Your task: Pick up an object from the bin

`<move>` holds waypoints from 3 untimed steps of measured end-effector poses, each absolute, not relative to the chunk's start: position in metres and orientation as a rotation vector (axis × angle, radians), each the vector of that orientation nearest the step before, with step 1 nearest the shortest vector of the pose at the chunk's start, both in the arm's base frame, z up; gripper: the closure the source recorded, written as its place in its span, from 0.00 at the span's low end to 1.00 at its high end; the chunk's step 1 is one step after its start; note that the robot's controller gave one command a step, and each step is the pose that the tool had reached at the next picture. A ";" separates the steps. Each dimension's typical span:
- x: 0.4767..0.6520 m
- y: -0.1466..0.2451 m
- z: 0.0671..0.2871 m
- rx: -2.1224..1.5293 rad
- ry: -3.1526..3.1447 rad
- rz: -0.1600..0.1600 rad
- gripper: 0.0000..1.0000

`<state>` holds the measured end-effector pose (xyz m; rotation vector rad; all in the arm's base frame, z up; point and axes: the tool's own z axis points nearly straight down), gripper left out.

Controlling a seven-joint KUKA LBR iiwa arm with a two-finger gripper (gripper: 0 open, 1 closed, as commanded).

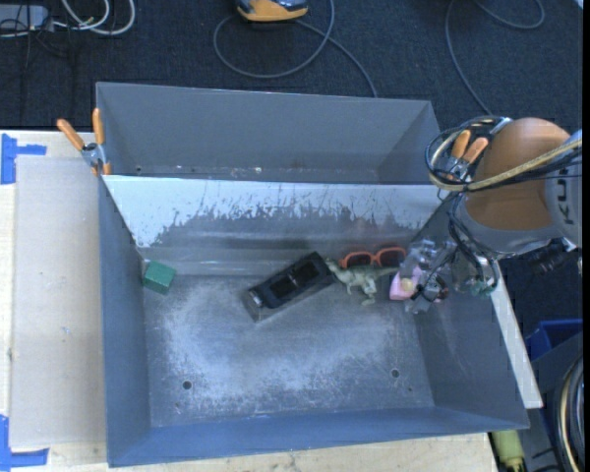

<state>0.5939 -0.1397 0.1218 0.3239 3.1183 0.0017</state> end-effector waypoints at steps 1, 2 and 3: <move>0.604 -0.136 0.088 0.319 3.115 0.000 1.00; 0.601 -0.136 0.090 0.330 3.121 0.003 1.00; 0.602 -0.142 0.122 0.357 3.112 0.002 1.00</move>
Offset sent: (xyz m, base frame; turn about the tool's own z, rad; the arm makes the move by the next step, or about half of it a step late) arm 0.0053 0.0005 0.0097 0.0199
